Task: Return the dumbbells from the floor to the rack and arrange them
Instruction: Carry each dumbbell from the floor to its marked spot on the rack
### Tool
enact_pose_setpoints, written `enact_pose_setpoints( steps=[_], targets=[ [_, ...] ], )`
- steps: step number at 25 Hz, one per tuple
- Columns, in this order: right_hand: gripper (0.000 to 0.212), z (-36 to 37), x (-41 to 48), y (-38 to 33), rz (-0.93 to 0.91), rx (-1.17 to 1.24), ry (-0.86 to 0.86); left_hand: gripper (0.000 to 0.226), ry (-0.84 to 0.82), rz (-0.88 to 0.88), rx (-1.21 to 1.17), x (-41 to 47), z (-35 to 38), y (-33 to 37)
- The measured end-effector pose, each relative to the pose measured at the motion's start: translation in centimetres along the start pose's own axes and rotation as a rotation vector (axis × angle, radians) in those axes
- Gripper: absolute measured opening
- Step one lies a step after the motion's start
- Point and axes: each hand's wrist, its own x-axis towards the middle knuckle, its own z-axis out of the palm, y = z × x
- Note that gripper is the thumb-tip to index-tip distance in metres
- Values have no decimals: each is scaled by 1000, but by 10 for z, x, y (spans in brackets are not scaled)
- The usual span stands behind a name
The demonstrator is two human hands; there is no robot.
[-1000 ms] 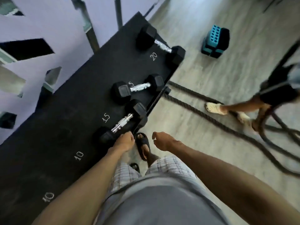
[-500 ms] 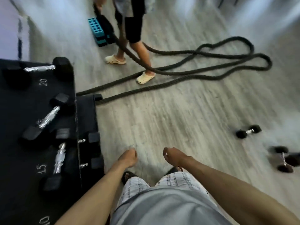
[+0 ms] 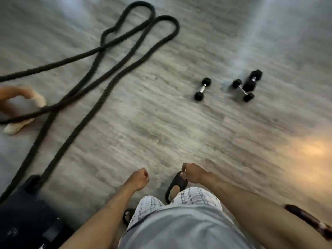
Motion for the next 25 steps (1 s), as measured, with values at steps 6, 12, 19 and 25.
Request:
enact_pose_setpoints(
  steps=[6,12,19,25],
  targets=[
    [27,-73,4,106,163,248,109,4,-71,141,135,84,-17,170],
    [26,-147,37,159,274,383,152,10,-137,224,233,162,-48,288],
    [27,-278,110,193,303,379,140,20,-190,189,267,265,-116,382],
    [25,-387,171,213,294,336,144,21,-177,178,228,331,-175,453]
  ],
)
